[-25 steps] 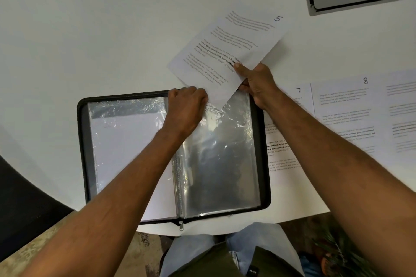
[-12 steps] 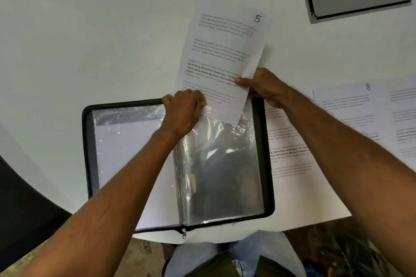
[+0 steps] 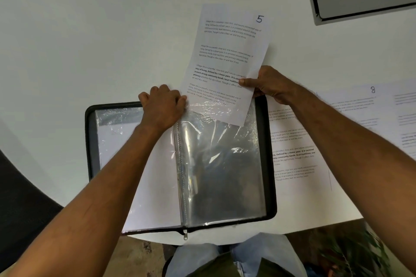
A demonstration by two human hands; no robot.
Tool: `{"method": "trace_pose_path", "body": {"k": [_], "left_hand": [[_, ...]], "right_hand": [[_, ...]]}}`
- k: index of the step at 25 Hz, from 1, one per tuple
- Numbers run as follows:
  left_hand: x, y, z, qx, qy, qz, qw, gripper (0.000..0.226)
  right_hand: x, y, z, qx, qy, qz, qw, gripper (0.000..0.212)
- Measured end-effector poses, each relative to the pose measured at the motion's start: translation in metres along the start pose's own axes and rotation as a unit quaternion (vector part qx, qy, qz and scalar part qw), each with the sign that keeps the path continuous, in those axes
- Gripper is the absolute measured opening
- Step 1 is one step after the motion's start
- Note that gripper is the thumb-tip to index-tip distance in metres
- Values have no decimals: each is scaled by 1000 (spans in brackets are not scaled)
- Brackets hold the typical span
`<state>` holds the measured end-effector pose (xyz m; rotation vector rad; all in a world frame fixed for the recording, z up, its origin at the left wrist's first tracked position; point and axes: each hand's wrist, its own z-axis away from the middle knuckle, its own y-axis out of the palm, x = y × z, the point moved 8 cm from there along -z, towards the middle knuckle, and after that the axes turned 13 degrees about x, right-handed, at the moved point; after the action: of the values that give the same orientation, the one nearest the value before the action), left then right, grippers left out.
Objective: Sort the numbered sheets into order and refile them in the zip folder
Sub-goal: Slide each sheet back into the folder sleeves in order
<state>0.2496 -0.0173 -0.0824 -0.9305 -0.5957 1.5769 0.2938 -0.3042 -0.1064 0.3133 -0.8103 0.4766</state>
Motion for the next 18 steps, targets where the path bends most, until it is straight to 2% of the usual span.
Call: {"method": "trace_pose_path", "body": {"k": [4, 6, 9, 11, 15, 18], "left_hand": [[10, 0, -6, -3, -33, 30, 999, 28], [18, 1, -12, -4, -57, 136, 989, 17], [28, 5, -19, 17, -72, 367, 927, 14], [27, 6, -21, 29, -69, 456, 887, 17], [22, 5, -23, 52, -70, 551, 830, 15], [21, 8, -24, 59, -72, 582, 808, 10]], "right_hand": [[3, 1, -1, 15, 10, 12, 1000, 36], [5, 2, -2, 27, 16, 34, 999, 33], [7, 2, -4, 44, 32, 74, 996, 41], [7, 3, -6, 59, 39, 87, 994, 45], [10, 13, -6, 97, 46, 108, 988, 40], [9, 19, -8, 125, 56, 169, 976, 41]]}}
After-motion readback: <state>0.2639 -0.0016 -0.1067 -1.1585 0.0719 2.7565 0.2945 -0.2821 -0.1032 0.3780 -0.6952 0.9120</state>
